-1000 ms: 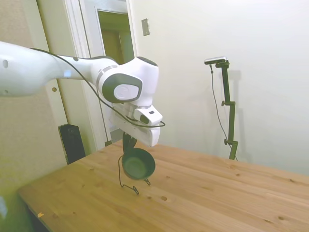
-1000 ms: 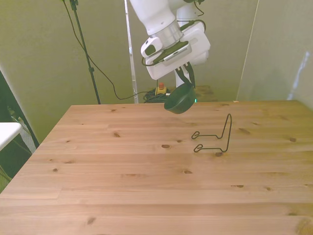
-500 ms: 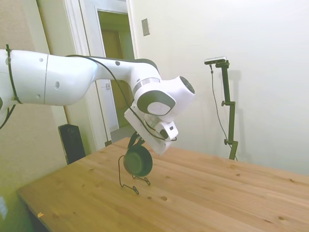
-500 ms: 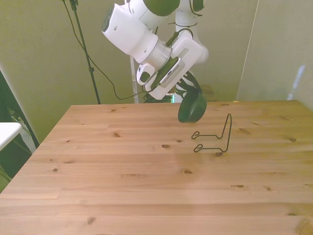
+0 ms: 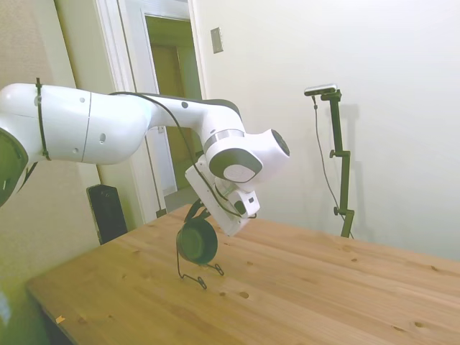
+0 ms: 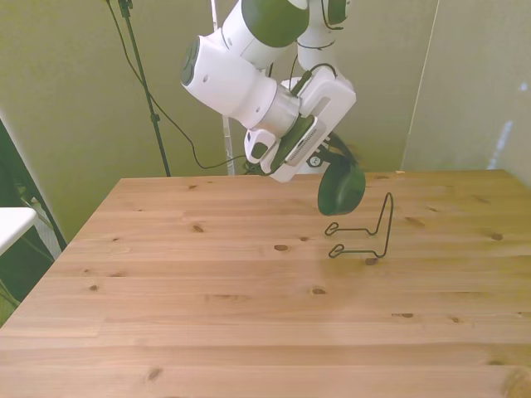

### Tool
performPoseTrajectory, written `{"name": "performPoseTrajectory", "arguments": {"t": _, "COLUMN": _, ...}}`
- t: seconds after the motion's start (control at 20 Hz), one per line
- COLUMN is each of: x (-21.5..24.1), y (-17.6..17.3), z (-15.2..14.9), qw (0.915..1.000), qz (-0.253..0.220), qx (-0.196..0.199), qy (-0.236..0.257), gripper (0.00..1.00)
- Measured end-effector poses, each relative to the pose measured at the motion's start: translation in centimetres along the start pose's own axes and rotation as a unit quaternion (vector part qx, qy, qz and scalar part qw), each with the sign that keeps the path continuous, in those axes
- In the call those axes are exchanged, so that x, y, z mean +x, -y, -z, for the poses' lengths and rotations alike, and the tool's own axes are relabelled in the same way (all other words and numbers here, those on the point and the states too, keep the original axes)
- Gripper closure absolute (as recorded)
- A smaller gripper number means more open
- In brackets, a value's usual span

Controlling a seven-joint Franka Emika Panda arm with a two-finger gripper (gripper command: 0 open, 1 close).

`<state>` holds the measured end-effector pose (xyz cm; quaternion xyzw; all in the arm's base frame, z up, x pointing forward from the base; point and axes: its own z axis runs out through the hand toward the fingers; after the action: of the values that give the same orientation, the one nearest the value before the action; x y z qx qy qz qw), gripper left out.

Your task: Load the bowl

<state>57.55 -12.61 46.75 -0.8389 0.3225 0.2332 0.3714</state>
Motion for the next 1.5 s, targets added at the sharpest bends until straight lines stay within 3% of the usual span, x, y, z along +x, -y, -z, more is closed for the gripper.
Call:
{"name": "performPoseTrajectory", "arguments": {"t": 0.15, "x": 0.5, "y": 0.7, "z": -0.8, "qw": 0.9996, "qz": -0.017, "qx": 0.000, "qy": -0.022, "gripper": 1.00}}
{"name": "performPoseTrajectory", "arguments": {"t": 0.6, "x": 2.2, "y": 0.4, "z": -7.0, "qw": 0.9995, "qz": -0.023, "qx": -0.015, "qy": -0.014, "gripper": 1.00}}
{"name": "performPoseTrajectory", "arguments": {"t": 1.3, "x": 3.2, "y": -0.2, "z": -5.4, "qw": 0.9997, "qz": -0.019, "qx": 0.002, "qy": -0.018, "gripper": 1.00}}
{"name": "performPoseTrajectory", "arguments": {"t": 1.5, "x": 4.3, "y": 0.3, "z": -6.2, "qw": 0.9997, "qz": -0.018, "qx": -0.003, "qy": -0.013, "gripper": 1.00}}
